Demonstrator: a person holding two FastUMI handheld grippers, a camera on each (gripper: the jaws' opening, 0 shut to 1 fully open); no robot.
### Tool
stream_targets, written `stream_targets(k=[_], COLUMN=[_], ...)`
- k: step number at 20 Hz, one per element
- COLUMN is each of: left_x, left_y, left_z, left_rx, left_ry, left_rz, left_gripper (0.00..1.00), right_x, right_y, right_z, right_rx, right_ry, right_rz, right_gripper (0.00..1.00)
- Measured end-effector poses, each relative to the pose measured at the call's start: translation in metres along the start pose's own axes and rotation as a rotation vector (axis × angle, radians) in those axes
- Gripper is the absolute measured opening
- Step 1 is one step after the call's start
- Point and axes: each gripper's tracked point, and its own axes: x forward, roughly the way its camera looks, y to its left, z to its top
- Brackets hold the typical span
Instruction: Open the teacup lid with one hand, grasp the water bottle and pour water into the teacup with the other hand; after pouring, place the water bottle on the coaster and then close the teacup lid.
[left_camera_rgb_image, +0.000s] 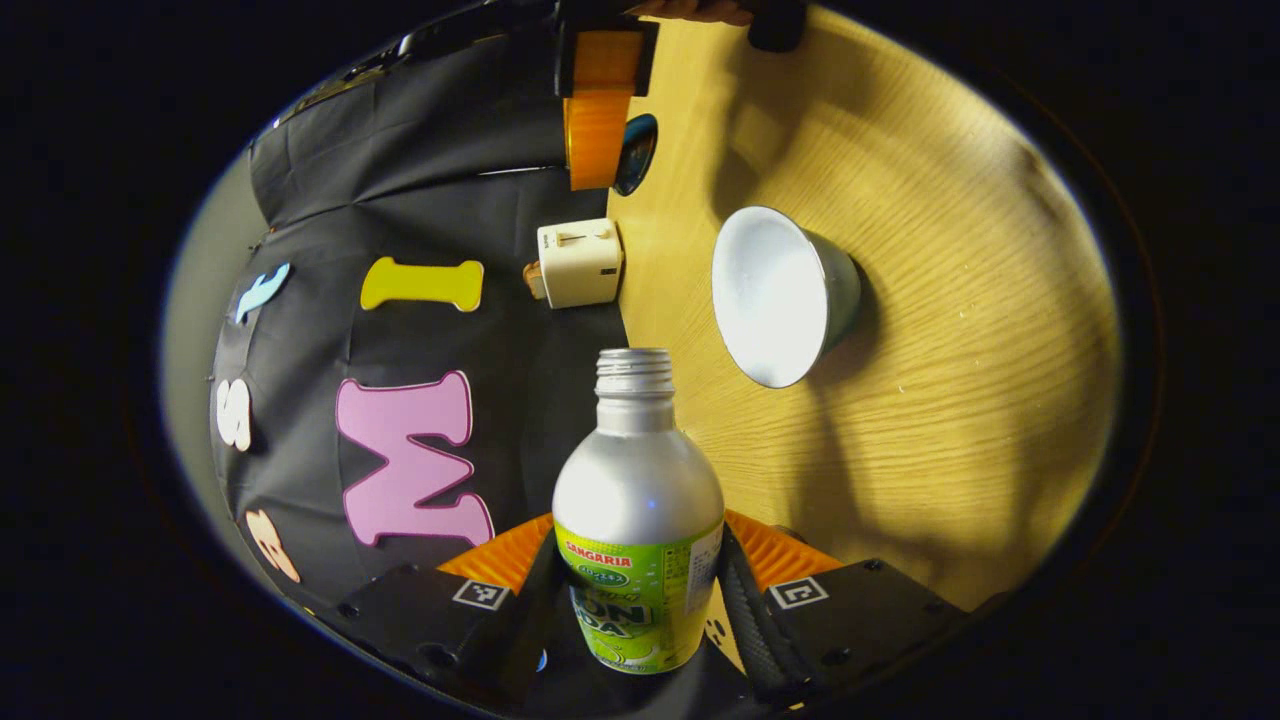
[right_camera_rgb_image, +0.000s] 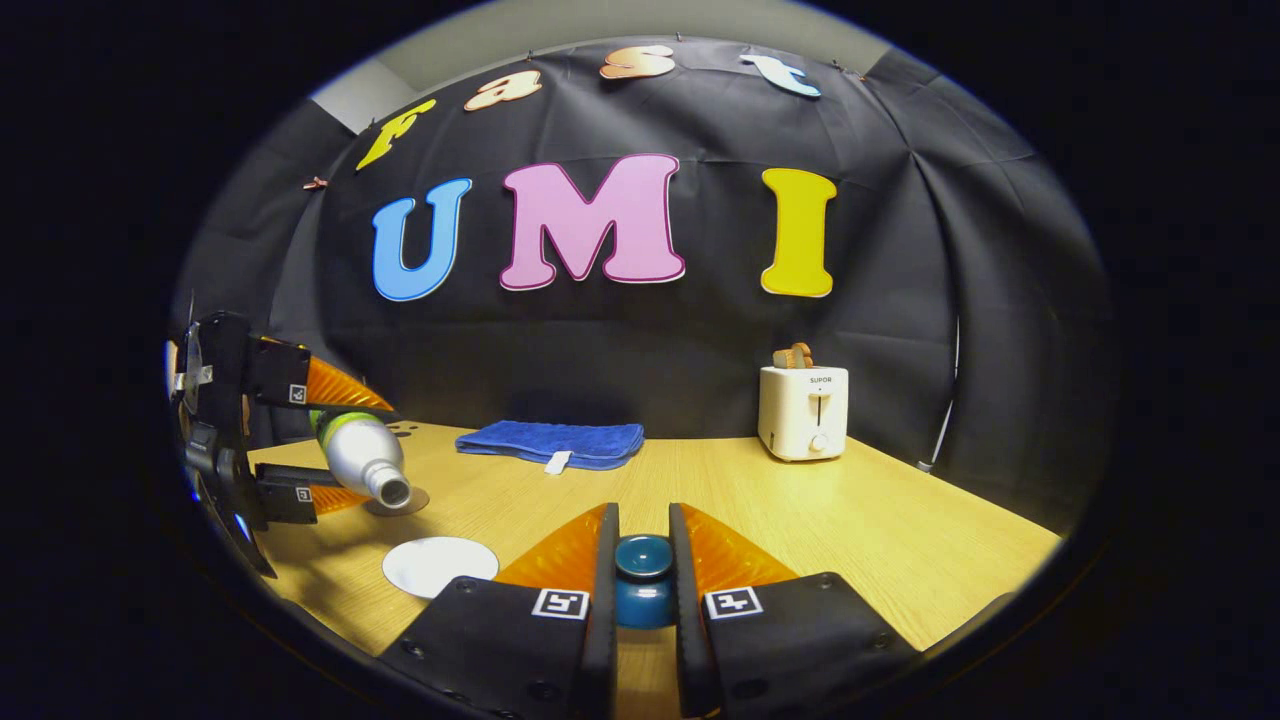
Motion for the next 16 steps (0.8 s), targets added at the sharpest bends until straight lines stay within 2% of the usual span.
stream_targets(k=[7,16], left_x=[0.002,-0.001], left_y=[-0.008,-0.008], left_z=[-0.011,-0.013], left_rx=[0.112,0.22], left_ry=[0.015,0.03], left_rz=[-0.042,-0.052], left_gripper=[0.79,0.79], right_x=[-0.003,-0.004], right_y=[-0.012,-0.013], right_z=[0.001,0.001], right_rx=[0.0,-0.001], right_ry=[-0.001,-0.001], right_rz=[-0.008,-0.008], right_gripper=[0.28,0.28])
